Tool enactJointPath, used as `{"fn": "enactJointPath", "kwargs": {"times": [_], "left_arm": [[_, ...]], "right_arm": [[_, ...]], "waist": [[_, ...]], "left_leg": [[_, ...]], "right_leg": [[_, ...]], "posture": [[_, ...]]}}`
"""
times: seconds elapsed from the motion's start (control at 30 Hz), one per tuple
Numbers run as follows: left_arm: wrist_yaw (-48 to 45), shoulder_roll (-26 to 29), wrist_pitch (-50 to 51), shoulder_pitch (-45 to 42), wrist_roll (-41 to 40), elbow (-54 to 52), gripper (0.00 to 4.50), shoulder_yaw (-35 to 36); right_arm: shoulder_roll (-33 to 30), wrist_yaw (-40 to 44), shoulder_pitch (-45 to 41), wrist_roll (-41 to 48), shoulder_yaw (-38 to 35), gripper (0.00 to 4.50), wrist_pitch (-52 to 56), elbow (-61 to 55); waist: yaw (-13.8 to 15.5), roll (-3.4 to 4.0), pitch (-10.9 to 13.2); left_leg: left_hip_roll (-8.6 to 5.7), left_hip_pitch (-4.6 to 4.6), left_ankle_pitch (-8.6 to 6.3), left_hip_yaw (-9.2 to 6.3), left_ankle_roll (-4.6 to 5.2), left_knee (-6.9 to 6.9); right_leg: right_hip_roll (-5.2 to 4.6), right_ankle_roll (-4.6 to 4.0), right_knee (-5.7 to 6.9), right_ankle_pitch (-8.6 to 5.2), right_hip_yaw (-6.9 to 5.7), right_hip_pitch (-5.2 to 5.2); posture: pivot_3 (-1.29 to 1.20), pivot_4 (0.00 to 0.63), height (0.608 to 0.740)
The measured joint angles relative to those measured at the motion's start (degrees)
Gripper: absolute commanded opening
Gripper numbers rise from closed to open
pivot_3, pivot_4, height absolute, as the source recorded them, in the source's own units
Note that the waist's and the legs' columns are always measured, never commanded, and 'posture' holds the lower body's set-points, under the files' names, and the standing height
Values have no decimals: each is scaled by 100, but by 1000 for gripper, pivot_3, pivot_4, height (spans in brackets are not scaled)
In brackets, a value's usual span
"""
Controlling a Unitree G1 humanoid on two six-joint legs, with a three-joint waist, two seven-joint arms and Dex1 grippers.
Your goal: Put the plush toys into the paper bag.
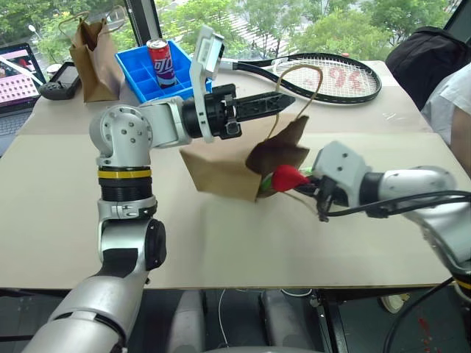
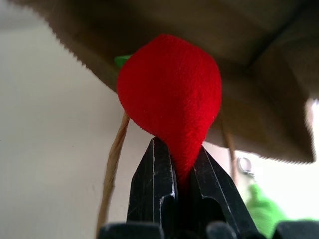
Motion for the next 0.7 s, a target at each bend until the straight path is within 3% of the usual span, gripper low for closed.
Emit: {"fn": "enactJointPath", "kwargs": {"times": [0.2, 0.37, 0.5, 0.7], "left_arm": [[412, -120, 76, 117, -284, -205, 0, 24], [716, -140, 109, 378, -506, -388, 0, 50], [901, -102, 109, 532, -650, -527, 0, 55], [976, 233, 85, 765, -710, -694, 0, 14]], "right_arm": [[652, 228, -788, -1080, 1146, 41, -665, 660], [1547, 35, -1109, -1734, 1320, 41, -1808, 1586], [2306, -246, -663, -1742, 1174, 41, -2293, 1847], [2733, -385, 91, -1317, 531, 2119, -1803, 1731]], "waist": [[-3, 0, 0], [-6, -1, 0], [18, -2, -1], [38, -2, -1]], "left_leg": [[-1, -2, 3, -2, -5, -1], [-1, -2, 6, -5, -11, 0], [-3, -5, 9, -11, -15, 3], [-4, -5, 17, -16, -29, 8]], "right_leg": [[-1, 0, 1, 1, -1, -1], [0, 1, 6, 2, -3, -2], [-2, 1, 11, 3, -5, 0], [0, 1, 17, 7, -6, 1]], "posture": [[0, 150, 656], [0, 150, 656], [0, 150, 656], [0, 150, 656]]}}
